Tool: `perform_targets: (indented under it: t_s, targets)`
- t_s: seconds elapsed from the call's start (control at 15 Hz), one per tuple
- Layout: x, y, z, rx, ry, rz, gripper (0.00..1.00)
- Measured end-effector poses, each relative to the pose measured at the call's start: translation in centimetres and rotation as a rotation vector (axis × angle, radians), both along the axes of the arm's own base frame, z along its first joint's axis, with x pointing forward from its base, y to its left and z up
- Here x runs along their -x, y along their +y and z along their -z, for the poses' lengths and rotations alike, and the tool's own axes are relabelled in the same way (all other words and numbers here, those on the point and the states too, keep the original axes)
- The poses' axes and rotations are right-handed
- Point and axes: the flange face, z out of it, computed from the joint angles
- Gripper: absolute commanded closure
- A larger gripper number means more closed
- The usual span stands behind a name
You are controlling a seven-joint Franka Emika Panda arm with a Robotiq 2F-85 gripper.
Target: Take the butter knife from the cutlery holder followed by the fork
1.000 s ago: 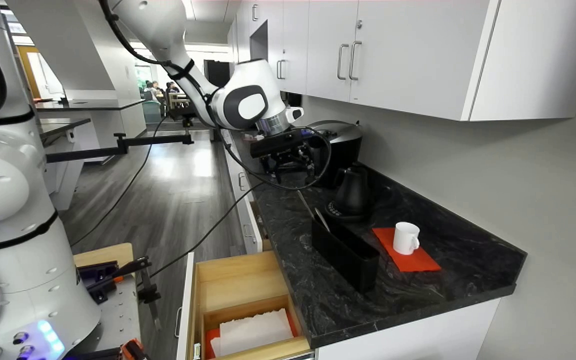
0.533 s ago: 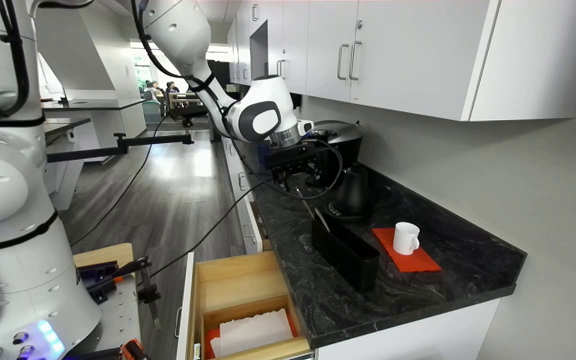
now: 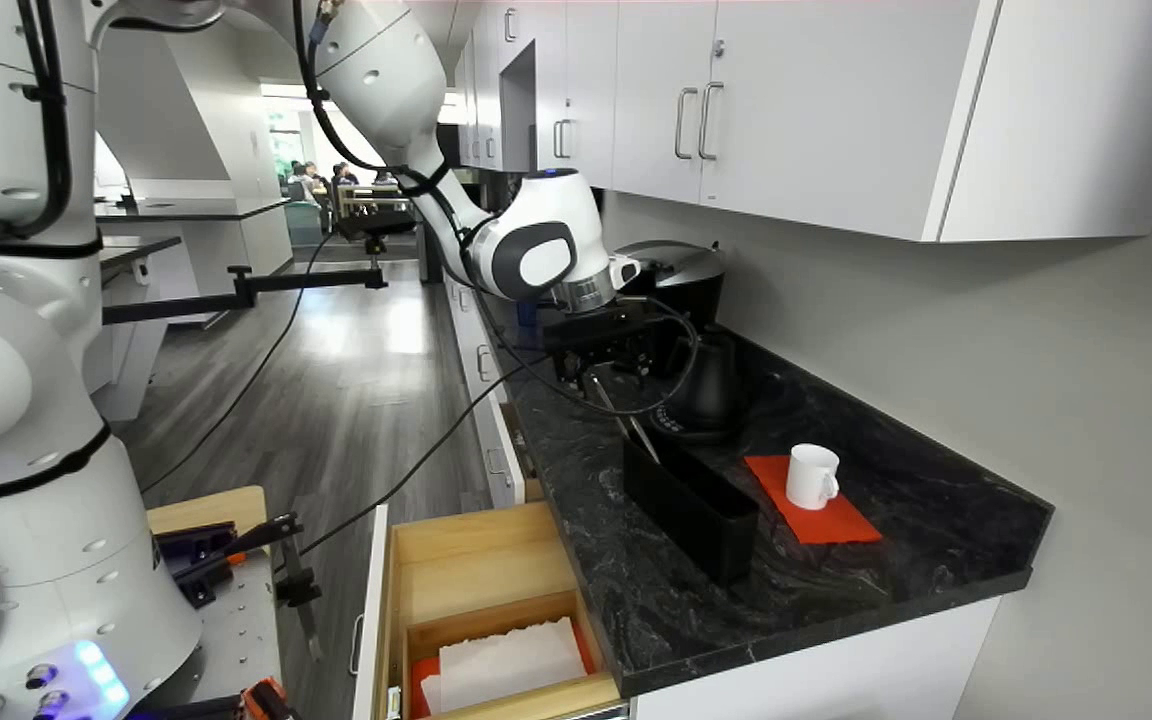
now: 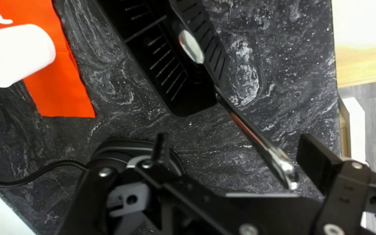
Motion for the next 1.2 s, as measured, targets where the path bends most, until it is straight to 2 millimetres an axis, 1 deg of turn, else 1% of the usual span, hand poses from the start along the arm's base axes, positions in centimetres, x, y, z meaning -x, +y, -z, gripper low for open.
perform_targets:
  t_s: [0.07, 0.2, 0.27, 0.73, 0.93, 1.0, 1.2]
  targets:
    - [-0.1, -0.2, -0.1, 0.000, -0.002, 0.000, 0.26]
    - [-0.2, -0.5, -0.3, 0.003, -0.007, -0.008, 0.39]
    - [-0.3, -0.7, -0.4, 0.004, -0.010, -0.010, 0.47]
    - [-0.6, -1.6, -0.7, 0.012, -0.017, -0.023, 0.93]
    - [-0.6, -1.7, -0.7, 0.013, -0.017, -0.026, 0.98]
    - [-0.6, -1.7, -0.7, 0.013, -0.017, -0.026, 0.94]
    - [-0.6, -1.6, -0.7, 0.014, -0.016, -0.029, 0.93]
